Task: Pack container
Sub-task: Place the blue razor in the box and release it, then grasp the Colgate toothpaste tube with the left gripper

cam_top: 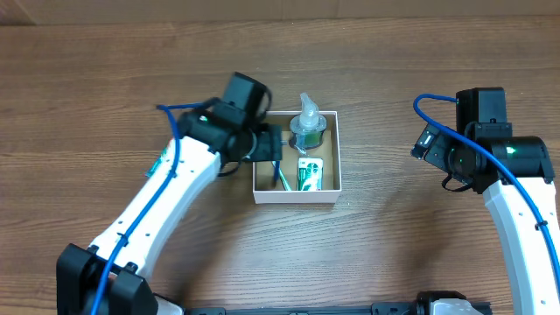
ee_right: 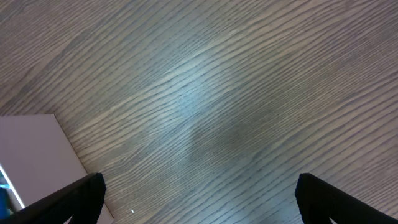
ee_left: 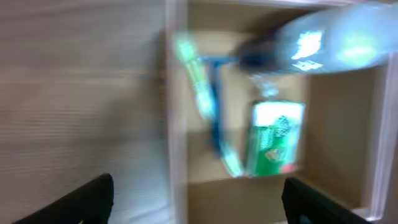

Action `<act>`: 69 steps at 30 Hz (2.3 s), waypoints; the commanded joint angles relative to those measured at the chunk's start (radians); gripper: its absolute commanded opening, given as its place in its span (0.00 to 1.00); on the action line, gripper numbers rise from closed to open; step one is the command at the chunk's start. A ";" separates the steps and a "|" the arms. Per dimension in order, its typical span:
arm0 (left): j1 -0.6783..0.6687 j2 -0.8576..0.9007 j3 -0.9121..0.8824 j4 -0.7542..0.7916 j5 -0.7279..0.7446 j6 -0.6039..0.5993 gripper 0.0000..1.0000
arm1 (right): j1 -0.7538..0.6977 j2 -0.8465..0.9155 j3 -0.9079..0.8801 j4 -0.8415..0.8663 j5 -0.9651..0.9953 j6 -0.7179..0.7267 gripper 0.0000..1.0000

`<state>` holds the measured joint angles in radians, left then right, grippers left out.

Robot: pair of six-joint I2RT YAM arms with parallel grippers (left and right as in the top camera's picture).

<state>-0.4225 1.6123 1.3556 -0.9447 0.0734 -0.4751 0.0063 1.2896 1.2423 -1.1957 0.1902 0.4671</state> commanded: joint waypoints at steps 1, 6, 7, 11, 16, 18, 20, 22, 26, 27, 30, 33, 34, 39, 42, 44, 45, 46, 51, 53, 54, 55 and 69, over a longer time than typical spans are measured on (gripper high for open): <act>0.121 0.003 0.014 -0.082 -0.087 0.046 0.89 | -0.004 -0.008 0.021 0.005 0.011 -0.002 1.00; 0.266 0.003 0.014 -0.171 -0.276 0.208 1.00 | -0.004 -0.008 0.021 0.005 0.011 -0.003 1.00; 0.292 0.003 0.014 -0.169 -0.306 0.241 1.00 | -0.004 -0.008 0.021 0.005 0.011 -0.002 1.00; 0.372 0.003 0.014 -0.121 -0.317 0.298 1.00 | -0.004 -0.008 0.021 0.005 0.011 -0.002 1.00; 0.428 0.010 -0.020 -0.024 -0.309 0.428 1.00 | -0.004 -0.008 0.021 0.005 0.011 -0.002 1.00; 0.432 0.025 -0.045 0.003 -0.309 0.517 1.00 | -0.004 -0.008 0.021 0.005 0.011 -0.002 1.00; 0.438 0.061 -0.082 0.034 -0.318 0.585 1.00 | -0.004 -0.008 0.021 0.005 0.011 -0.002 1.00; 0.455 0.109 -0.101 0.050 -0.335 0.583 1.00 | -0.004 -0.008 0.021 0.005 0.011 -0.002 1.00; 0.509 0.207 -0.106 0.067 -0.348 0.528 1.00 | -0.004 -0.008 0.021 0.005 0.011 -0.002 1.00; 0.526 0.223 -0.106 0.072 -0.359 0.500 1.00 | -0.004 -0.008 0.021 0.005 0.011 -0.002 1.00; 0.584 0.259 -0.106 0.088 -0.369 0.394 1.00 | -0.004 -0.008 0.021 0.005 0.011 -0.002 1.00; 0.634 0.274 -0.106 0.103 -0.369 0.357 1.00 | -0.004 -0.008 0.021 0.005 0.011 -0.002 1.00; 0.643 0.274 -0.106 0.111 -0.369 0.341 1.00 | -0.004 -0.008 0.021 0.005 0.011 -0.002 1.00; 0.653 0.277 -0.120 0.169 -0.369 0.313 1.00 | -0.004 -0.008 0.021 0.005 0.011 -0.002 1.00; 0.653 0.281 -0.164 0.229 -0.364 0.314 1.00 | -0.004 -0.008 0.021 0.005 0.011 -0.002 1.00; 0.653 0.281 -0.190 0.260 -0.361 0.314 1.00 | -0.004 -0.008 0.021 0.005 0.011 -0.002 1.00; 0.653 0.281 -0.196 0.265 -0.361 0.314 1.00 | -0.004 -0.008 0.021 0.005 0.011 -0.002 1.00; 0.653 0.281 -0.198 0.264 -0.361 0.314 1.00 | -0.004 -0.008 0.021 0.005 0.011 -0.002 1.00; 0.651 0.281 -0.197 0.224 -0.304 0.314 0.97 | -0.004 -0.008 0.021 0.005 0.011 -0.002 1.00; 0.651 0.281 -0.196 0.210 -0.274 0.314 0.96 | -0.004 -0.008 0.021 0.005 0.011 -0.002 1.00; 0.651 0.280 -0.194 0.200 -0.258 0.314 0.96 | -0.004 -0.008 0.021 0.005 0.011 -0.002 1.00; 0.650 0.280 -0.192 0.193 -0.256 0.314 0.96 | -0.004 -0.008 0.021 0.005 0.011 -0.002 1.00; 0.636 0.230 0.048 -0.009 -0.173 0.250 0.96 | -0.004 -0.008 0.021 0.005 0.011 -0.002 1.00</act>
<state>0.2295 1.8793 1.3579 -0.9592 -0.2386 -0.1894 0.0063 1.2896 1.2423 -1.1961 0.1905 0.4671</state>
